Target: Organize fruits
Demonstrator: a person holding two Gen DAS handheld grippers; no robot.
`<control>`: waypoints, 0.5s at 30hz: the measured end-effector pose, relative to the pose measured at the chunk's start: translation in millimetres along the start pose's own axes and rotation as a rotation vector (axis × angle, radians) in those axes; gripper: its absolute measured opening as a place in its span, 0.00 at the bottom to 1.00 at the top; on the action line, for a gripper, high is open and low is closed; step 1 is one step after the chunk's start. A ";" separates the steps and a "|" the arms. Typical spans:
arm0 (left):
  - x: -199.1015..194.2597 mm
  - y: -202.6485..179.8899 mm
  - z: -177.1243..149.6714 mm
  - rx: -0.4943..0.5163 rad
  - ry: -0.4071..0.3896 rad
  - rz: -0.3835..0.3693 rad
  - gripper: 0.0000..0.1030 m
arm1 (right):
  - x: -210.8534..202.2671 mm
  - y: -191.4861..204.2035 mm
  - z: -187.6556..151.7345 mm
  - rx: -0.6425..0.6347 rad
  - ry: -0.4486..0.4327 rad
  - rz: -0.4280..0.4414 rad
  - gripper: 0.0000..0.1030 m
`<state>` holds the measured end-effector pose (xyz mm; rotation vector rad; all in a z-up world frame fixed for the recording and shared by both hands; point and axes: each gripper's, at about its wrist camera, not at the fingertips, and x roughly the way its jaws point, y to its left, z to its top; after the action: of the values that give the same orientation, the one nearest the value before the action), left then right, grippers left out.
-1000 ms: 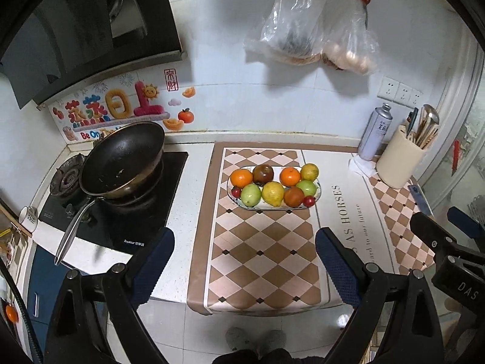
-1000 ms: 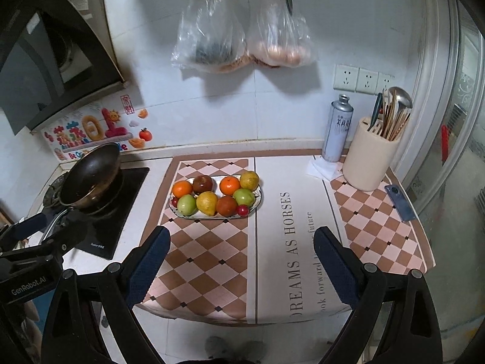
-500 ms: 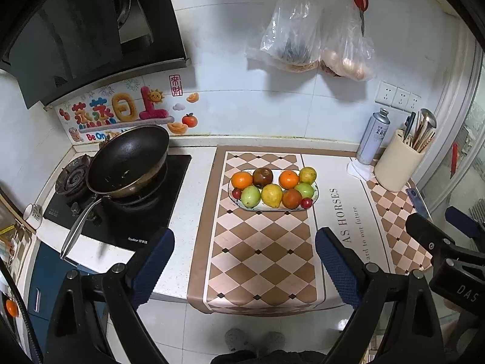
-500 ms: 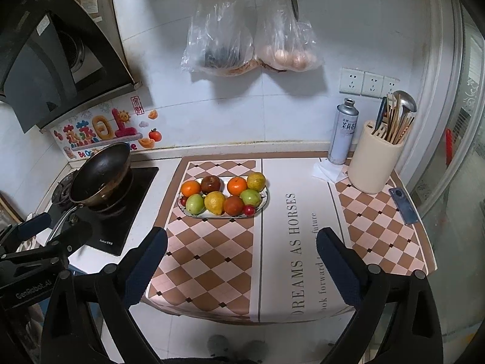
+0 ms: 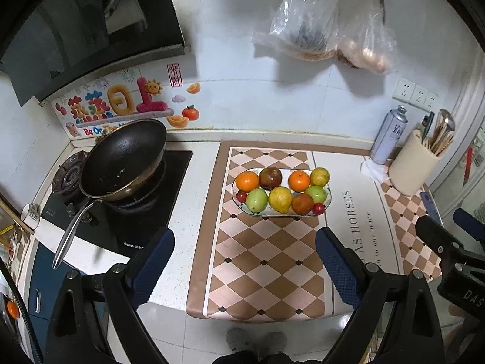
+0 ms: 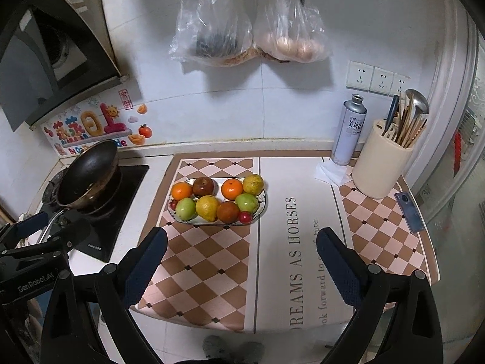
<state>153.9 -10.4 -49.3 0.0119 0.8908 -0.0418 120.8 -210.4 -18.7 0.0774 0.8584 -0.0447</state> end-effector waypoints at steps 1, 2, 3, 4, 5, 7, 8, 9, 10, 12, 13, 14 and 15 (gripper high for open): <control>4.5 0.1 2.1 -0.002 0.006 0.003 0.92 | 4.7 -0.9 2.0 0.001 0.002 -0.006 0.98; 9.5 0.1 4.0 -0.002 0.014 0.006 0.92 | 12.4 -2.1 4.7 0.000 0.008 -0.016 0.98; 14.4 0.3 5.8 -0.004 0.021 0.007 0.92 | 16.4 -2.8 6.0 0.001 0.011 -0.019 0.98; 19.4 0.2 7.6 -0.007 0.024 0.012 0.92 | 22.3 -3.9 8.0 0.003 0.016 -0.022 0.98; 24.3 -0.3 9.3 -0.006 0.029 0.020 0.92 | 29.4 -5.6 10.0 0.005 0.023 -0.028 0.98; 33.7 -0.8 12.9 -0.008 0.039 0.024 0.92 | 38.9 -7.6 12.0 0.005 0.033 -0.033 0.98; 37.0 -1.3 14.2 -0.008 0.040 0.029 0.92 | 43.8 -8.6 12.6 0.007 0.039 -0.037 0.98; 40.7 -2.0 15.6 -0.005 0.044 0.036 0.92 | 48.5 -9.5 13.0 0.009 0.045 -0.041 0.98; 44.6 -2.8 17.3 -0.003 0.049 0.039 0.92 | 53.6 -10.5 13.7 0.010 0.052 -0.043 0.98; 49.9 -3.4 19.2 -0.002 0.052 0.045 0.92 | 58.9 -11.1 14.1 0.011 0.058 -0.046 0.98; 52.9 -3.8 20.4 -0.001 0.056 0.047 0.92 | 61.0 -11.4 14.0 0.011 0.059 -0.048 0.98; 54.9 -3.9 20.9 -0.002 0.059 0.047 0.92 | 63.1 -11.6 14.3 0.010 0.060 -0.051 0.98; 56.7 -3.9 21.5 -0.002 0.061 0.049 0.92 | 64.4 -11.6 14.4 0.009 0.062 -0.052 0.98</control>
<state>206.1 -16.7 -79.9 0.0332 0.9511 0.0051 172.8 -223.7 -58.7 0.0657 0.9225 -0.0951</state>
